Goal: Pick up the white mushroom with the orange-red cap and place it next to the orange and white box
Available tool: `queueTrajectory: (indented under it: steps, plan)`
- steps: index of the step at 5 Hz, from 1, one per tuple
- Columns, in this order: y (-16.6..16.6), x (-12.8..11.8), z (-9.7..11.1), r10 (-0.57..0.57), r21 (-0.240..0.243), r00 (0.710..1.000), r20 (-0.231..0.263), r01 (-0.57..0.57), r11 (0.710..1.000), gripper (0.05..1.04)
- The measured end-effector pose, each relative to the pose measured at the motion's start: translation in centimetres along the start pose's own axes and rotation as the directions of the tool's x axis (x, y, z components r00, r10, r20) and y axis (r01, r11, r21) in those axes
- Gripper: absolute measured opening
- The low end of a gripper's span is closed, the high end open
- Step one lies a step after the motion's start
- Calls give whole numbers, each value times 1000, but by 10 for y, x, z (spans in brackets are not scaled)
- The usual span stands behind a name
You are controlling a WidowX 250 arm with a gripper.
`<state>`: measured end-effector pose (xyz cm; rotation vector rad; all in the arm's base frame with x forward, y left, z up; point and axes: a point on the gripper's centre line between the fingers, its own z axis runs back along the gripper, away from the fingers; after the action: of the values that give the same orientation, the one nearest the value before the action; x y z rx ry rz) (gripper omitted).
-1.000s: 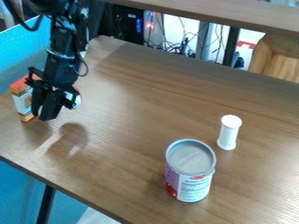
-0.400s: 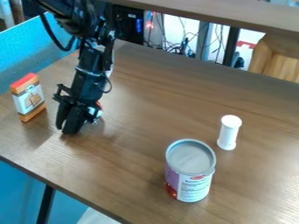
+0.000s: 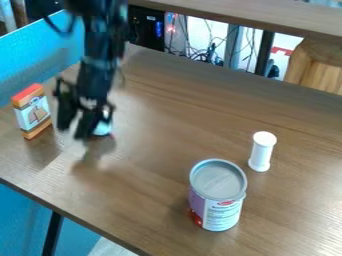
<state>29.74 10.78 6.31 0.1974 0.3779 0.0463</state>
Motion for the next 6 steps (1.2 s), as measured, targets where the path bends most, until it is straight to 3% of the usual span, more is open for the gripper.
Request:
queueTrajectory:
  steps: [1, 3, 4, 5, 6]
  plan:
    - [-12, -7, 53, -1, 38, 986, 166, -6, 999, 955]
    - [-51, 3, 103, -119, 65, 955, 271, 105, 992, 1004]
    - [-80, 20, 107, -226, 41, 924, 308, 224, 974, 1001]
    - [-115, 39, 120, -267, 52, 903, 337, 265, 963, 1001]
    - [-152, 41, 126, -324, 60, 870, 371, 326, 943, 1001]
